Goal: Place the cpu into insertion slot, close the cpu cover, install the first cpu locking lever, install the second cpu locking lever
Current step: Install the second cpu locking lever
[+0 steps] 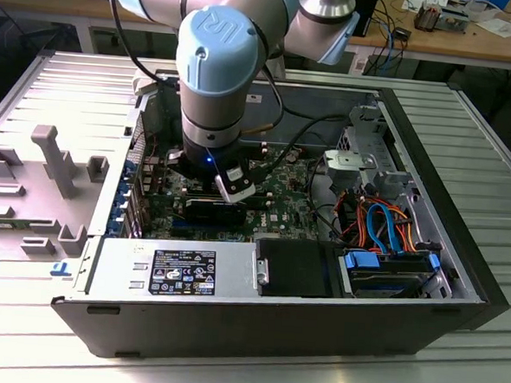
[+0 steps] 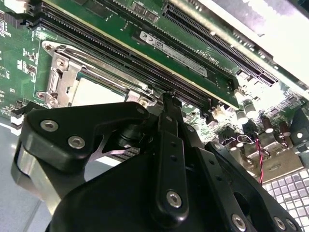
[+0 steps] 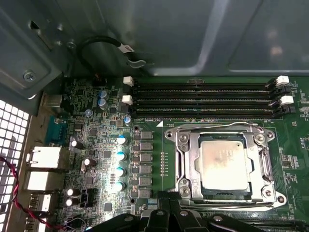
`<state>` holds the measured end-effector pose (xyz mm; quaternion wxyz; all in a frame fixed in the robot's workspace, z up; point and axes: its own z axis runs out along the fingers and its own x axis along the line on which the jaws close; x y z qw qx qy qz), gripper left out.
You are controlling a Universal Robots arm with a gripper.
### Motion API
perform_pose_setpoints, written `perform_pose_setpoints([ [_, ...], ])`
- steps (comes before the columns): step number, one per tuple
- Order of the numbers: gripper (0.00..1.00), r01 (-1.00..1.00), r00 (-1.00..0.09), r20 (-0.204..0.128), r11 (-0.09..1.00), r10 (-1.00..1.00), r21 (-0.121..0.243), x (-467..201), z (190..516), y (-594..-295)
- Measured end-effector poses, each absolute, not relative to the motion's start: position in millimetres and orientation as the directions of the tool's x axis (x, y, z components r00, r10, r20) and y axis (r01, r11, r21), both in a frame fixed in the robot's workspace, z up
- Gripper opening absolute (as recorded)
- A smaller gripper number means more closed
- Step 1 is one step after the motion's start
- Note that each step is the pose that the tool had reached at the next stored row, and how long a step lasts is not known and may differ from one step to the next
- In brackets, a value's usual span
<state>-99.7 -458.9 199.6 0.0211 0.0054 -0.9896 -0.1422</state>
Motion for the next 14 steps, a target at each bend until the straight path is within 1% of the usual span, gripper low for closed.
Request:
perform_pose_setpoints([
  [7,0.11,-0.005,-0.999,0.040,0.956,-0.017,0.292,-100.2,195.6,-457.7],
  [14,0.11,-0.005,-0.999,0.040,0.958,-0.017,0.287,-100.5,193.3,-457.7],
])
